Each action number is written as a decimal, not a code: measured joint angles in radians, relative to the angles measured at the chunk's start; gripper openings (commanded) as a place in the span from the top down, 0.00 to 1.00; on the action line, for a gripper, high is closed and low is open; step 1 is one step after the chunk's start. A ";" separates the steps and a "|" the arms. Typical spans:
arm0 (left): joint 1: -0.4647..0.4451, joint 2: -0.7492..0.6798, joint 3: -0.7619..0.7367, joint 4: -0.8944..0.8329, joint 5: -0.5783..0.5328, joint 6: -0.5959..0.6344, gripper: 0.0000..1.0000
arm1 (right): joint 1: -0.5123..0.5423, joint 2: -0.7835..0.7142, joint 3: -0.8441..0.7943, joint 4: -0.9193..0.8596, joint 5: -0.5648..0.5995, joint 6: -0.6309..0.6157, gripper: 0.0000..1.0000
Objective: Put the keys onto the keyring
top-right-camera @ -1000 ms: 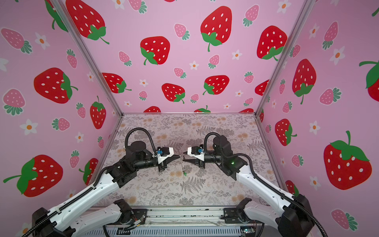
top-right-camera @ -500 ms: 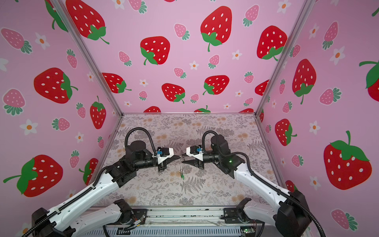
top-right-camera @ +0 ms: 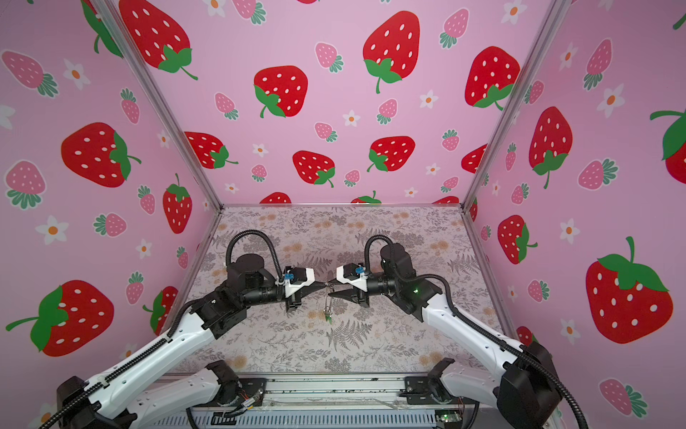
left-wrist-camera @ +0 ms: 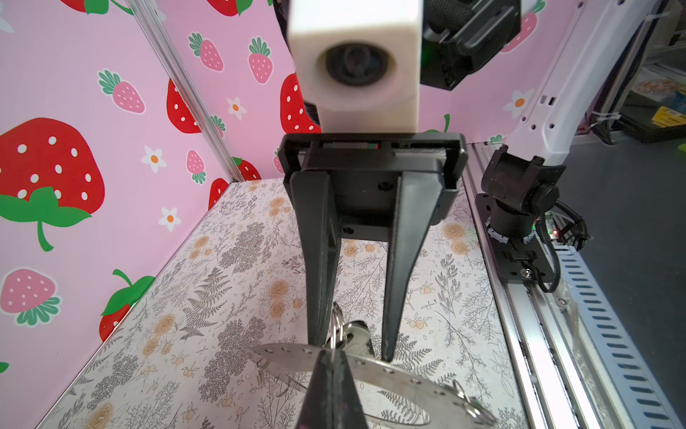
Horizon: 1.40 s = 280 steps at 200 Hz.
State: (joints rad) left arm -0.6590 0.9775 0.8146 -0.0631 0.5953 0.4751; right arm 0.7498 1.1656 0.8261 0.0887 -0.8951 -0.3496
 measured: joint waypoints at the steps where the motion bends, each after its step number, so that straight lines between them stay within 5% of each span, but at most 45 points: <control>1: 0.000 0.000 0.000 0.000 0.000 0.000 1.00 | 0.000 0.000 0.000 0.000 0.000 0.000 0.66; 80: 0.000 0.010 0.007 -0.003 0.015 0.001 1.00 | 0.000 0.006 0.000 0.002 -0.008 0.015 0.61; 280: 0.001 0.024 0.031 -0.001 0.014 0.017 1.00 | 0.000 0.001 -0.008 0.023 0.069 0.016 0.77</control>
State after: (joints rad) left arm -0.6582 1.0016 0.8455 -0.0643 0.6094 0.4923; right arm 0.7498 1.1667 0.8181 0.1120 -0.8265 -0.3336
